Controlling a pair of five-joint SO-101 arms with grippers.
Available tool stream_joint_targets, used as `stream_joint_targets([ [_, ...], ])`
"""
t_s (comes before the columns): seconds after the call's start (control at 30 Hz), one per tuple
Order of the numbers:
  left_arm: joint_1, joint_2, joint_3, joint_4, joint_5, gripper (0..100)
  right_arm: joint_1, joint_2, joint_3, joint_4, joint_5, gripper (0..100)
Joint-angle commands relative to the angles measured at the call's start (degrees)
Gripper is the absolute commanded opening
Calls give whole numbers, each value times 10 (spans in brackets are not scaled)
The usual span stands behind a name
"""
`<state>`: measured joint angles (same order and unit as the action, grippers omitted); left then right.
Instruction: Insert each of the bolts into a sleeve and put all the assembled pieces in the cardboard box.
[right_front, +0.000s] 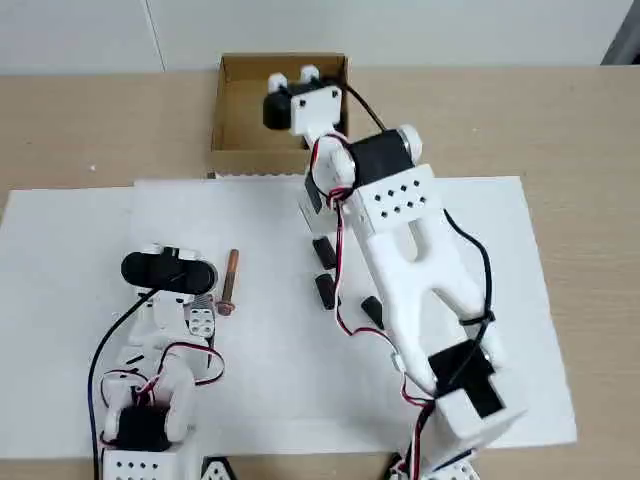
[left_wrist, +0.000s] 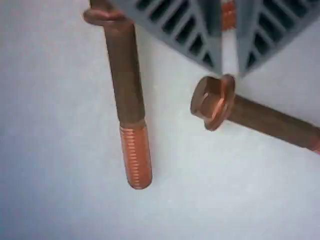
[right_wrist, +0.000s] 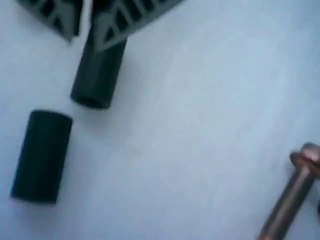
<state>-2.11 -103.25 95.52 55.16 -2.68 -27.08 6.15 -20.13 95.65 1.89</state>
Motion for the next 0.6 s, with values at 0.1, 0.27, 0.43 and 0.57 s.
stream_joint_targets([
  [0.1,-4,-5,-2,-8,-1,7,-6,-74,148,-29,-26,5],
  [0.27,-4,-5,-2,-8,-2,7,-22,-80,219,-83,-47,56],
  [0.43,-4,-5,-2,-8,-2,7,-54,-80,287,-141,-55,184],
  [0.57,-4,-5,-2,-8,-2,7,-61,-80,335,-210,-53,169],
])
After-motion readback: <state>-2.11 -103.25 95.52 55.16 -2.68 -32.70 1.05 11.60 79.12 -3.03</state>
